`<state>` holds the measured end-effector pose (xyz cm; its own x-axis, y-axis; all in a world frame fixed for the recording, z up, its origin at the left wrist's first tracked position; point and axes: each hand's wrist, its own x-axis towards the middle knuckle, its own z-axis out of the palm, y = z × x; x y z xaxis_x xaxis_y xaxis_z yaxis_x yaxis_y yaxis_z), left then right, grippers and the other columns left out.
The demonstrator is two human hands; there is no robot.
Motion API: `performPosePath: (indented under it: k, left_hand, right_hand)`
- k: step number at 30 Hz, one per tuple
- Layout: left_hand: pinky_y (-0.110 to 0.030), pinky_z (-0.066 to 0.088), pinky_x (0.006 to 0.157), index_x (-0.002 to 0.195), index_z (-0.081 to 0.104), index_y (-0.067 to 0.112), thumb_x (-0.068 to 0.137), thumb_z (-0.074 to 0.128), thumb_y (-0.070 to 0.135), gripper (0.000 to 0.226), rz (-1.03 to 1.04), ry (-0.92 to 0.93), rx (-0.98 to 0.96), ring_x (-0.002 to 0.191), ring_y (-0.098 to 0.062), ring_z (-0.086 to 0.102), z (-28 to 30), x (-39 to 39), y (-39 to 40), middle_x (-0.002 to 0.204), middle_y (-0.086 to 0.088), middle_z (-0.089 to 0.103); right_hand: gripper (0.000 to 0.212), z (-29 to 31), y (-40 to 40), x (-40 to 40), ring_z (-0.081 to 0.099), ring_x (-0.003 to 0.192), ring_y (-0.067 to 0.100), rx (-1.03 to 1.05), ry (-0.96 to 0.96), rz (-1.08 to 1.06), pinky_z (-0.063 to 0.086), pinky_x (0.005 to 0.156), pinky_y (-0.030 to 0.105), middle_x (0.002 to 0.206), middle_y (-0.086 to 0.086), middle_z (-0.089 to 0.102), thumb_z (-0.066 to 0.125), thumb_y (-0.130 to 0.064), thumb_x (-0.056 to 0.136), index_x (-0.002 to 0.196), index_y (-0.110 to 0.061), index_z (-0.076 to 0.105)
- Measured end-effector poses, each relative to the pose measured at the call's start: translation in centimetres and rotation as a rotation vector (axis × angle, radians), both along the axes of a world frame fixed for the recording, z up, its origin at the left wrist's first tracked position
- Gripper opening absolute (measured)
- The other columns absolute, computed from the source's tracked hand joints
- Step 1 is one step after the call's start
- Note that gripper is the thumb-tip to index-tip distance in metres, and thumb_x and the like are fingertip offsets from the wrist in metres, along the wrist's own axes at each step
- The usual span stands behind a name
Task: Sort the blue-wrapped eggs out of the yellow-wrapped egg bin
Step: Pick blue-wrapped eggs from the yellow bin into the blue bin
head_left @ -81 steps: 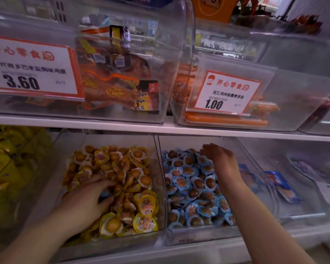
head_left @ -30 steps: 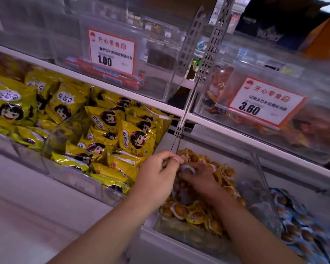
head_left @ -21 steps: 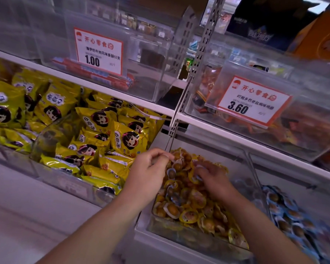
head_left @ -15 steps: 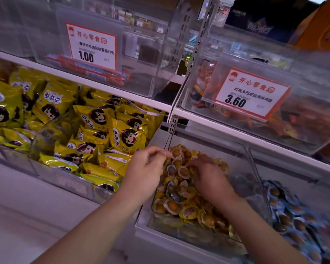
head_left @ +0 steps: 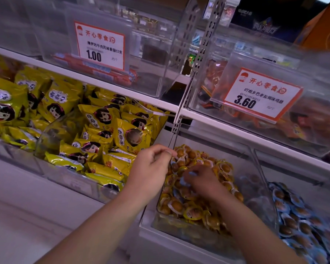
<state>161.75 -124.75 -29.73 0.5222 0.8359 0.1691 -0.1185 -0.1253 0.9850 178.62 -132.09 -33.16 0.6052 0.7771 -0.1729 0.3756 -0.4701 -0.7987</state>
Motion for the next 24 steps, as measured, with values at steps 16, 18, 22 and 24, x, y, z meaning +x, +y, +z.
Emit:
performPosePath:
  k: [16,18,22,24]
  left_hand:
    - [-0.030,0.042,0.065,0.101,0.066,0.035,0.078,0.042,0.025,0.034,-0.089,0.036,0.045,0.076,-0.016,0.055,0.8,0.2,-1.2,0.095,0.000,0.059]
    - [-0.019,0.044,0.076,0.112,0.058,0.041,0.091,0.051,0.025,0.028,-0.020,0.115,0.243,0.092,0.002,0.057,0.9,0.6,-2.0,0.113,0.016,0.056]
    - [0.001,0.033,0.088,0.130,0.046,0.048,0.092,0.061,0.024,0.048,-0.023,0.101,0.575,0.114,0.014,0.048,0.7,1.7,-5.0,0.123,0.029,0.049]
    - [0.000,0.032,0.092,0.129,0.048,0.050,0.087,0.067,0.025,0.052,-0.064,0.133,0.596,0.117,0.015,0.046,-0.1,3.0,-6.8,0.123,0.032,0.052]
  right_hand:
    - [0.032,-0.3,1.6,1.4,0.057,0.055,0.013,0.039,-0.309,-0.029,0.046,0.055,0.027,0.061,0.004,0.062,0.062,-0.024,0.091,0.062,-0.010,0.064]
    - [0.030,1.3,-0.7,1.1,0.046,0.044,0.017,0.231,0.149,-0.261,0.034,0.042,0.022,0.058,0.009,0.054,0.057,-0.026,0.092,0.067,-0.009,0.061]
    - [0.036,3.6,-6.6,-0.8,0.050,0.050,0.024,0.438,0.972,-0.225,0.027,0.035,0.018,0.071,0.014,0.058,0.047,-0.031,0.086,0.101,-0.004,0.063]
    - [0.045,4.3,-8.9,-1.6,0.056,0.053,0.022,0.467,1.078,-0.138,0.032,0.036,0.020,0.075,0.012,0.061,0.048,-0.039,0.089,0.107,-0.005,0.069]
